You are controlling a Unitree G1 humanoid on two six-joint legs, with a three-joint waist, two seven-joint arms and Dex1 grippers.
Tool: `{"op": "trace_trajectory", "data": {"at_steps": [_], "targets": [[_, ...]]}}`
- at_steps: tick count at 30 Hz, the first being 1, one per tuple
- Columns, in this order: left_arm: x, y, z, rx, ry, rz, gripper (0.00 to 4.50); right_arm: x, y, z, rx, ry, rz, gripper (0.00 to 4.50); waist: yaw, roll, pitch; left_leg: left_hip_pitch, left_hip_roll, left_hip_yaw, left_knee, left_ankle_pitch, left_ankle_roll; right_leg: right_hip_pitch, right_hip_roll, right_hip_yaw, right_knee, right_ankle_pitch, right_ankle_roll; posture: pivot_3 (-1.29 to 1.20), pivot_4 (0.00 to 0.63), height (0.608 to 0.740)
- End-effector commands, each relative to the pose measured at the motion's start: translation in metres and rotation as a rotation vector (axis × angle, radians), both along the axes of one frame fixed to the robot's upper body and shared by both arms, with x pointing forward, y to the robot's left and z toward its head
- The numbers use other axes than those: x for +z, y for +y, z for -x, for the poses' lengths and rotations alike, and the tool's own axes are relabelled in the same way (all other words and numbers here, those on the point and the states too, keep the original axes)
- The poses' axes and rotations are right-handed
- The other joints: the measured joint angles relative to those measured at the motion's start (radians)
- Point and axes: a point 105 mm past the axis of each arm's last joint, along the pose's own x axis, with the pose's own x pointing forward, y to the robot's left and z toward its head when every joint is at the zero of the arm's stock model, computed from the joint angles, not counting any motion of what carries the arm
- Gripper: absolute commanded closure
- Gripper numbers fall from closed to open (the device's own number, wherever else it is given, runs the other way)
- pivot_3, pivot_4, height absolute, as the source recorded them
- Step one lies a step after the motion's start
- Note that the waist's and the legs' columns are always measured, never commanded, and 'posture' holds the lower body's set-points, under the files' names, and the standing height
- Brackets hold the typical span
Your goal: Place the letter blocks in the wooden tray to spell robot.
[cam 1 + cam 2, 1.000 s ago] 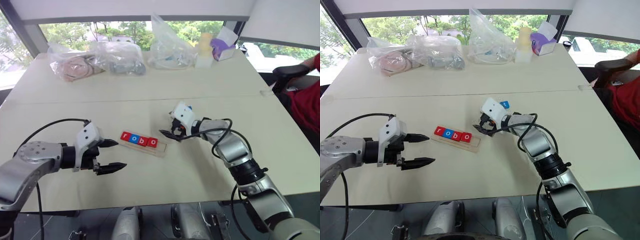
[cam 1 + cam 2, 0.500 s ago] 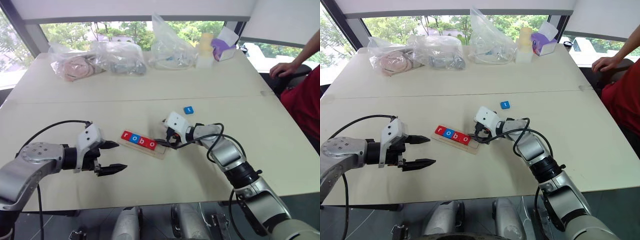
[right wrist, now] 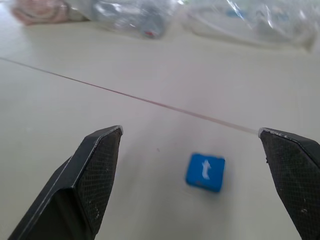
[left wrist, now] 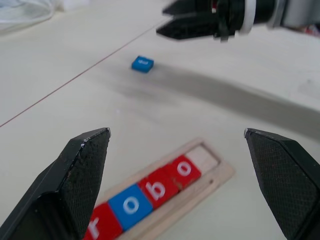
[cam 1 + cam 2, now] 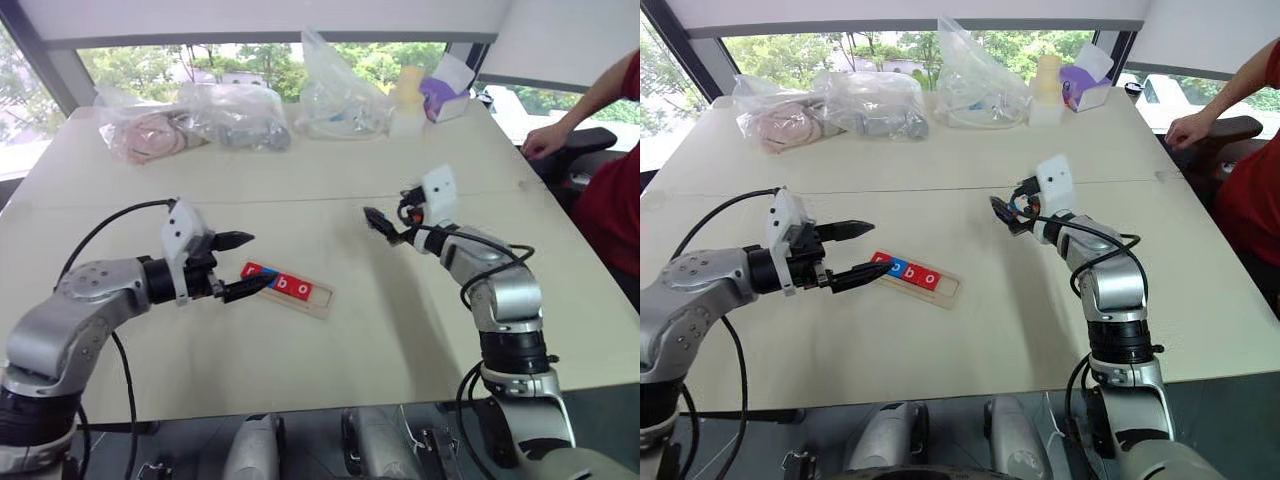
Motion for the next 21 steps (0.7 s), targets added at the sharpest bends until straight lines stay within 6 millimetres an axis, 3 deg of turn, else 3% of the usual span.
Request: {"op": "trace_trajectory", "data": {"at_steps": [1,7,16,21], "targets": [[0.003,-0.01,-0.007,-0.028,-0.047,-0.011,0.0,-0.003,0.0,-0.007,-0.041,0.017,0.034,0.03,0.0,0.0,0.0,0.0,0.0,0.0,0.0,0.0,0.0,0.0,0.0,0.0,0.0,0.0,0.0,0.0,0.15,0.735],[0.002,-0.009,-0.023,-0.012,-0.091,-0.043,0.0,-0.036,0.004,-0.028,-0.047,0.118,0.106,0.03,-0.006,0.0,0.0,0.0,0.0,0.001,0.0,0.0,0.0,0.0,0.0,0.0,0.0,0.0,0.0,0.0,0.15,0.735],[-0.008,-0.011,-0.015,-0.023,-0.073,-0.049,0.0,-0.059,0.009,-0.057,-0.052,0.14,0.121,0.03,-0.024,0.0,0.0,0.0,-0.001,0.001,0.0,0.0,0.0,0.0,0.0,0.001,-0.001,0.0,0.001,0.0,0.15,0.735],[-0.013,-0.004,-0.012,0.004,-0.063,-0.069,0.0,-0.059,0.017,-0.063,-0.036,0.121,0.124,2.46,-0.025,0.0,0.0,0.0,0.0,0.0,0.0,0.0,0.0,0.001,0.0,0.001,0.0,0.0,0.001,0.0,0.15,0.735]]}}
